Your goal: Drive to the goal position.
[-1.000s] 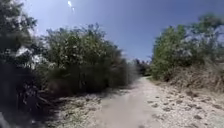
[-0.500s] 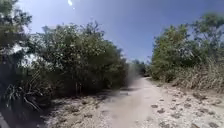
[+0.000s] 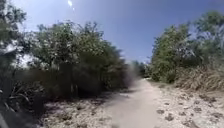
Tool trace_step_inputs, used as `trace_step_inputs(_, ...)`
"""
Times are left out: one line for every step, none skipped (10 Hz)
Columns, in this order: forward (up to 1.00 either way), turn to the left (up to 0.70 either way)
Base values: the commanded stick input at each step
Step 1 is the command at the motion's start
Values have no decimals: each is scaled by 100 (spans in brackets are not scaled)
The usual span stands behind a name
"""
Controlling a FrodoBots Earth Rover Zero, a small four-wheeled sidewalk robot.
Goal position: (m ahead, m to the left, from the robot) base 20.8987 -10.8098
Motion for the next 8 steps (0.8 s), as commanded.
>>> trace_step_inputs(45,-6)
trace_step_inputs(45,-25)
trace_step_inputs(45,-15)
trace_step_inputs(45,-2)
trace_step_inputs(45,-23)
trace_step_inputs(45,-27)
trace_step_inputs(45,-7)
trace_step_inputs(45,-4)
